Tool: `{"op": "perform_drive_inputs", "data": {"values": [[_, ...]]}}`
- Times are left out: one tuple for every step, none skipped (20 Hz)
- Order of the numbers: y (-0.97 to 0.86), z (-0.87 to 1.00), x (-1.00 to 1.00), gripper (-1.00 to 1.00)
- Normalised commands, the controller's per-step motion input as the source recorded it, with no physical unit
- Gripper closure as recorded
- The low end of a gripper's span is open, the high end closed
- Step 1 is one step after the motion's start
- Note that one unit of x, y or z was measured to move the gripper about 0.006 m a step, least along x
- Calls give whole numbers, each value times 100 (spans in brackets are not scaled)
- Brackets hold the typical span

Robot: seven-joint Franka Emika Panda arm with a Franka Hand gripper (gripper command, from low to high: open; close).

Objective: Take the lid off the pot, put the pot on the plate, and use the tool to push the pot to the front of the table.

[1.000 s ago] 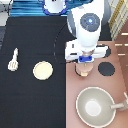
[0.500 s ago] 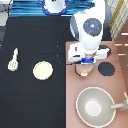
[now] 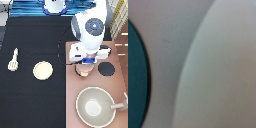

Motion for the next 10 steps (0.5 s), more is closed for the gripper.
{"op": "perform_drive_inputs", "data": {"values": [[-22, 2, 29, 100], [-24, 19, 27, 100], [-23, 45, 27, 100], [-25, 66, 17, 100], [-26, 95, 7, 100], [-28, 100, -13, 100], [-29, 100, -31, 100], [-27, 99, -46, 100], [-25, 87, -70, 100], [-21, 80, -84, 100]]}}
